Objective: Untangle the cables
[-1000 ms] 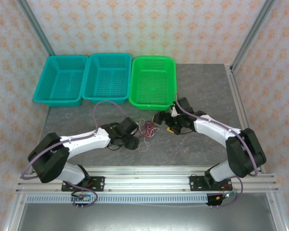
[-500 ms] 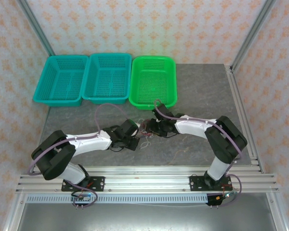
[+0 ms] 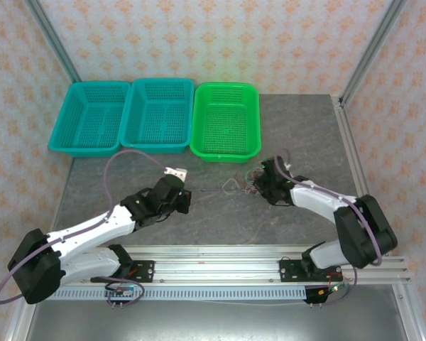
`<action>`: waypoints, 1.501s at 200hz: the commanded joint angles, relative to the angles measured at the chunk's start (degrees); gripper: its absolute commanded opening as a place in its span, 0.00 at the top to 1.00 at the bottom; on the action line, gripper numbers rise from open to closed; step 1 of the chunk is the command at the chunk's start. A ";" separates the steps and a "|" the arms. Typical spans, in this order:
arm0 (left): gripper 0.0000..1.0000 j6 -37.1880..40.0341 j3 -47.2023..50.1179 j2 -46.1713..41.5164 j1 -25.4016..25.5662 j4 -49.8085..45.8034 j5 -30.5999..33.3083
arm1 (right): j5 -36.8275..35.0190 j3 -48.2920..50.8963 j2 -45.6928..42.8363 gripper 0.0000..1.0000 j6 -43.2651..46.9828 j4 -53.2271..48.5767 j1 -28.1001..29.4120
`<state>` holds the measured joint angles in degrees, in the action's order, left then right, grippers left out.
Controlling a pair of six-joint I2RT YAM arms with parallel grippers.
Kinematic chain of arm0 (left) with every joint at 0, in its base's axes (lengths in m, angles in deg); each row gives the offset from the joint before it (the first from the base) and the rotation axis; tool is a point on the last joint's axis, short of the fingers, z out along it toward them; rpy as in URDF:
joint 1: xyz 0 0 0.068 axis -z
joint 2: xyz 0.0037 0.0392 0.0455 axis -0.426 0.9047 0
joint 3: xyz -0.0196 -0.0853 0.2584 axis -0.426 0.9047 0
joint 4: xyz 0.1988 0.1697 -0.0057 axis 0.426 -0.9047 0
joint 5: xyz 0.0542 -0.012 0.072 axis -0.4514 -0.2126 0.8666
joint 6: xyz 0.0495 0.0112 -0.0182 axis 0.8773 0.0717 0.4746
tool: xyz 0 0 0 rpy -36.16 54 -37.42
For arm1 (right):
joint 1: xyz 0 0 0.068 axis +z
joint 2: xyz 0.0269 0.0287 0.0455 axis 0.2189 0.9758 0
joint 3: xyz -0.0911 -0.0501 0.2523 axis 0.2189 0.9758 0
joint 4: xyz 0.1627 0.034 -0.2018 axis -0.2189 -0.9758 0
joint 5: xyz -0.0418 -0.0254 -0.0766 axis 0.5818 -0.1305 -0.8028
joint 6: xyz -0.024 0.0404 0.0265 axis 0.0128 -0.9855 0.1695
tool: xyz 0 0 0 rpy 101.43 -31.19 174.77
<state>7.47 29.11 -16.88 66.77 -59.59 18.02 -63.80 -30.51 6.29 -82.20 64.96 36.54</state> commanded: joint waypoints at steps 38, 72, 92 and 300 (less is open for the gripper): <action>1.00 -1.91 1.59 -1.98 -3.21 -6.67 6.01 | -11.00 6.13 -10.99 0.54 4.32 -6.63 -4.99; 1.00 -0.10 1.46 -1.18 -3.20 -3.67 0.41 | -17.33 2.87 -21.89 0.32 22.13 -8.04 2.17; 1.00 -0.21 1.00 -1.31 -3.15 -4.31 1.32 | -15.16 1.54 -26.04 0.26 36.91 -6.11 6.06; 1.00 -12.71 -4.46 -23.91 -13.65 -31.11 32.48 | -39.74 -18.20 18.37 0.79 64.16 -11.24 14.52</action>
<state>0.67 25.16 -36.58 57.83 -82.13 42.26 -96.12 -46.08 25.15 -3.73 63.71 55.65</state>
